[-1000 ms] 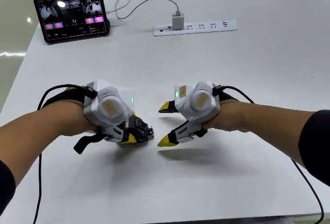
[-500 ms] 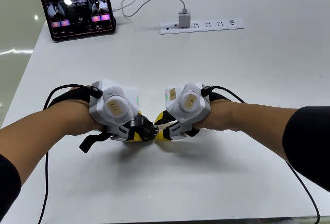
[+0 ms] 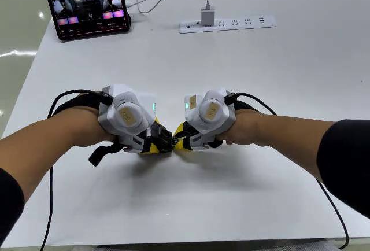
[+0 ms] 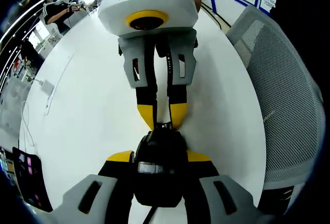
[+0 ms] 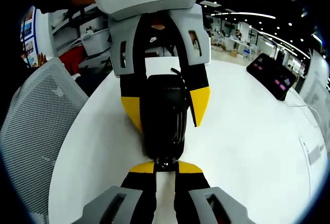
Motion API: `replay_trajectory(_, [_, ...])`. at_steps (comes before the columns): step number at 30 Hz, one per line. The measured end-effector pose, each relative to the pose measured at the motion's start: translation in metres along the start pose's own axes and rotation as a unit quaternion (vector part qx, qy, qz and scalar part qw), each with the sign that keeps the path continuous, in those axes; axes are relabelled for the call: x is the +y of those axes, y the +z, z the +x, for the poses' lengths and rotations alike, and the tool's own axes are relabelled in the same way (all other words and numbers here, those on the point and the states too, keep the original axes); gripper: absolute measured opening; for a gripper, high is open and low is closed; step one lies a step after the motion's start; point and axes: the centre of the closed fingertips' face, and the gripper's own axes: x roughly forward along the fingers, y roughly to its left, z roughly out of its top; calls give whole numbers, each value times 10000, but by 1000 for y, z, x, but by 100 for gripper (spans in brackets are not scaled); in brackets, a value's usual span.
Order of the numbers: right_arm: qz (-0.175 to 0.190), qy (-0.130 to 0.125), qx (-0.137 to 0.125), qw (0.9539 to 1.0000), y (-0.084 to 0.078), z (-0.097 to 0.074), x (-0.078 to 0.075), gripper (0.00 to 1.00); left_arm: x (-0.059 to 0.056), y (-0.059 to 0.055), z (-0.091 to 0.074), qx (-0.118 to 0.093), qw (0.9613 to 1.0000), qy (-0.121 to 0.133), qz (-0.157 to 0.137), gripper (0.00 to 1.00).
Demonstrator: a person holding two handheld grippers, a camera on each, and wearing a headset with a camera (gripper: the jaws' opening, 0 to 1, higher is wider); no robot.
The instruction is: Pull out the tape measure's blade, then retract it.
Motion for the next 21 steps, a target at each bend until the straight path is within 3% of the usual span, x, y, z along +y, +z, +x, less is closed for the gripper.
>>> replay_trajectory(2, [0,11,2,10000,-1,-2,2,8,-2,1,0,-18,9999,-17,145,31])
replay_trajectory(21, [131,-43,41,9999,-9,-9,2,8,-1,2,-1,-66,10000,-1,-53,31])
